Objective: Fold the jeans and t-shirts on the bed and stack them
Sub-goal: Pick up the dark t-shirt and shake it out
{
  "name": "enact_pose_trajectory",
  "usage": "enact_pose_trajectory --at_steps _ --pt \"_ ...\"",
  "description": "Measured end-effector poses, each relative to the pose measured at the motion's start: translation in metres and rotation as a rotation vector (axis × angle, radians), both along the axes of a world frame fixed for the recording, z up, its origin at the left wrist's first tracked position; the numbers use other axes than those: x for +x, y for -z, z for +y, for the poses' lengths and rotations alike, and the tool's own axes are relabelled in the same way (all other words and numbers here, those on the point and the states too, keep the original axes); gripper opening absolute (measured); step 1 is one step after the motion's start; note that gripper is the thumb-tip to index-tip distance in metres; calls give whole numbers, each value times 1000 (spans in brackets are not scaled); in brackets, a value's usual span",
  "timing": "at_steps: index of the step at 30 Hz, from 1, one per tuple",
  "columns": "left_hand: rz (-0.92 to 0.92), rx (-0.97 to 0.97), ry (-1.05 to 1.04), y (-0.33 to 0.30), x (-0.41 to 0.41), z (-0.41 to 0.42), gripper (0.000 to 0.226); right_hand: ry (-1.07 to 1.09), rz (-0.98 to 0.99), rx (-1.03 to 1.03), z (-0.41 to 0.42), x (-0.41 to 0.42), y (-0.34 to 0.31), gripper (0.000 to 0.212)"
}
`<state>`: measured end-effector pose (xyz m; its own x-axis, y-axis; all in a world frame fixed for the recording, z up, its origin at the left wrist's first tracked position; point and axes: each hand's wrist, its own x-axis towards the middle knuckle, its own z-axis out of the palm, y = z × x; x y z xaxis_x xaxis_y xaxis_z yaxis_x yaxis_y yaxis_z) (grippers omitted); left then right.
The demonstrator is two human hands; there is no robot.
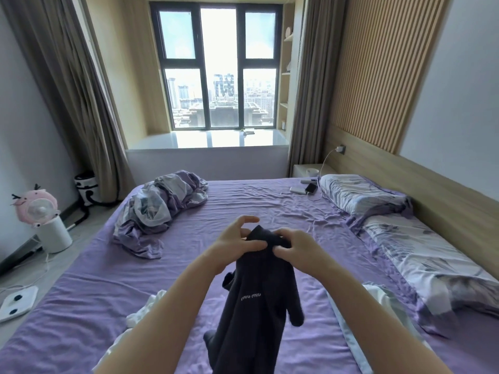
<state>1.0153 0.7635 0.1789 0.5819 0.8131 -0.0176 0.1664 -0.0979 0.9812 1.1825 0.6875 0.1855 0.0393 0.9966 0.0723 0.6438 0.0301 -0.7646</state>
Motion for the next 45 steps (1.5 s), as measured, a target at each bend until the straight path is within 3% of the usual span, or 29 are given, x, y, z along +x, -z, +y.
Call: enact_pose_trajectory --at_steps 4,8,13,15,17,21,23,28,30,32,37,41,45 --pt "58 -102 65 3 -14 4 53 -30 -38 48 1 1 -1 30" --pt "-19 -210 226 6 -25 6 31 -24 6 113 4 4 3 28" --pt "-58 -143 127 10 -24 9 16 8 232 129 5 5 6 20" --pt "-71 -107 113 11 -22 10 13 -11 163 162 4 7 7 13" --pt "-62 -71 102 10 -19 10 15 -2 109 189 5 9 8 13" --pt "-66 -43 127 2 -11 8 24 57 269 209 8 11 8 16" --pt "21 -27 187 0 -10 9 29 91 360 223 10 13 7 21" --pt "566 109 262 25 -17 10 14 137 568 220 13 26 4 27" --pt "640 103 204 41 -25 11 14 172 581 246 12 33 2 27" --pt "614 91 142 51 -35 13 24 248 596 257 10 42 4 26" --pt "284 -66 -82 46 -46 15 38 346 421 194 1 60 23 21" --pt "285 100 -204 39 -34 14 49 251 322 125 -8 62 35 14" --pt "367 213 -161 36 -33 17 53 238 249 154 -14 71 37 12"
